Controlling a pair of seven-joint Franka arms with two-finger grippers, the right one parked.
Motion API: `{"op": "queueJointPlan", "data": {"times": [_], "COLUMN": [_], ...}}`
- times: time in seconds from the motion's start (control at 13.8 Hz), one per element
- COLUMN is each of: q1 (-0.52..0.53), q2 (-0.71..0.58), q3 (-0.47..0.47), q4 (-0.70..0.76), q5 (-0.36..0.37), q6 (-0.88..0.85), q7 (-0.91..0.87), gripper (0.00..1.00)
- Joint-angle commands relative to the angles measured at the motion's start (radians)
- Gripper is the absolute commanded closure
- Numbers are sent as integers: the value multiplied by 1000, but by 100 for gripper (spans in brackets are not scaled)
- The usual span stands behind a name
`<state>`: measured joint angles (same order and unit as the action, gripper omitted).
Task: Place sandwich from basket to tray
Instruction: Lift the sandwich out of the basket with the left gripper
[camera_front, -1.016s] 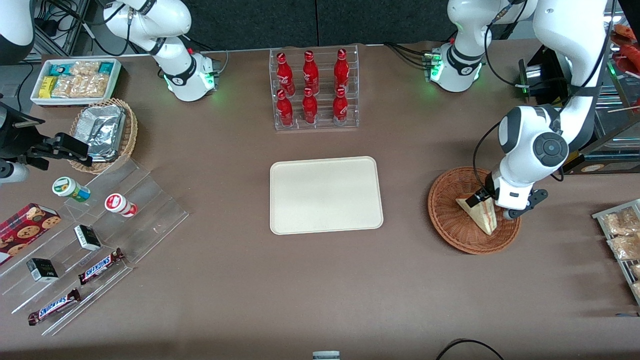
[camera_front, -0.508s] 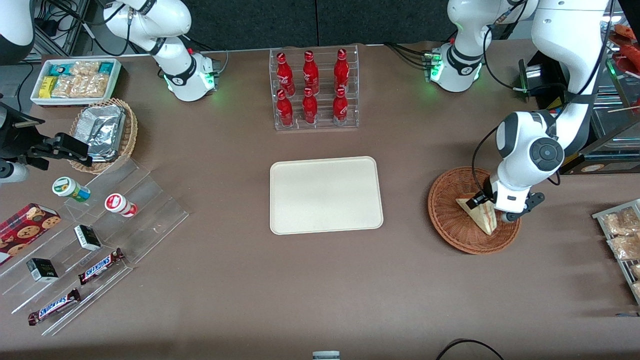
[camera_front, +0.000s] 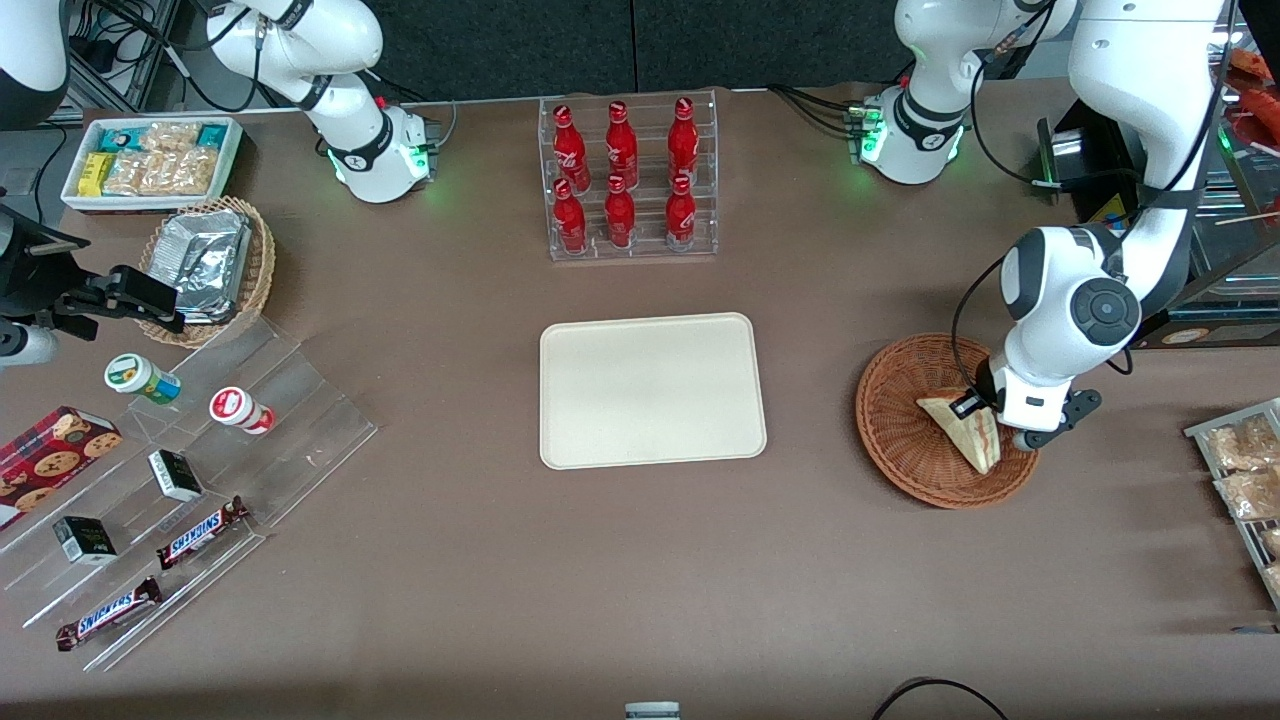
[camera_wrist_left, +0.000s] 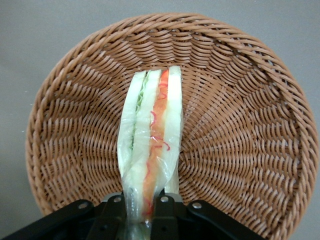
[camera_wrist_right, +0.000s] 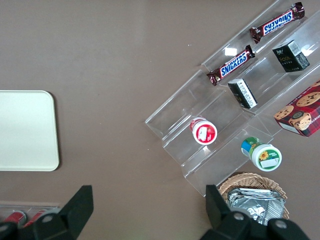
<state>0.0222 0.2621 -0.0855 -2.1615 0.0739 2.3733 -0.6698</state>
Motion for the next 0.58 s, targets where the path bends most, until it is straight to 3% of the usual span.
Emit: {"op": "queueJointPlan", "data": {"times": [0.0,0.29,0.51], "q1": [-25,-174,-299], "q2": [-46,-54,-46], "q3": [-10,-10,-10], "q4": [81,218,276], "q5": [18,18,14], "q6": [-171,-388,-421], "q7": [-27,-86,-160], "gripper": [93,93,93]}}
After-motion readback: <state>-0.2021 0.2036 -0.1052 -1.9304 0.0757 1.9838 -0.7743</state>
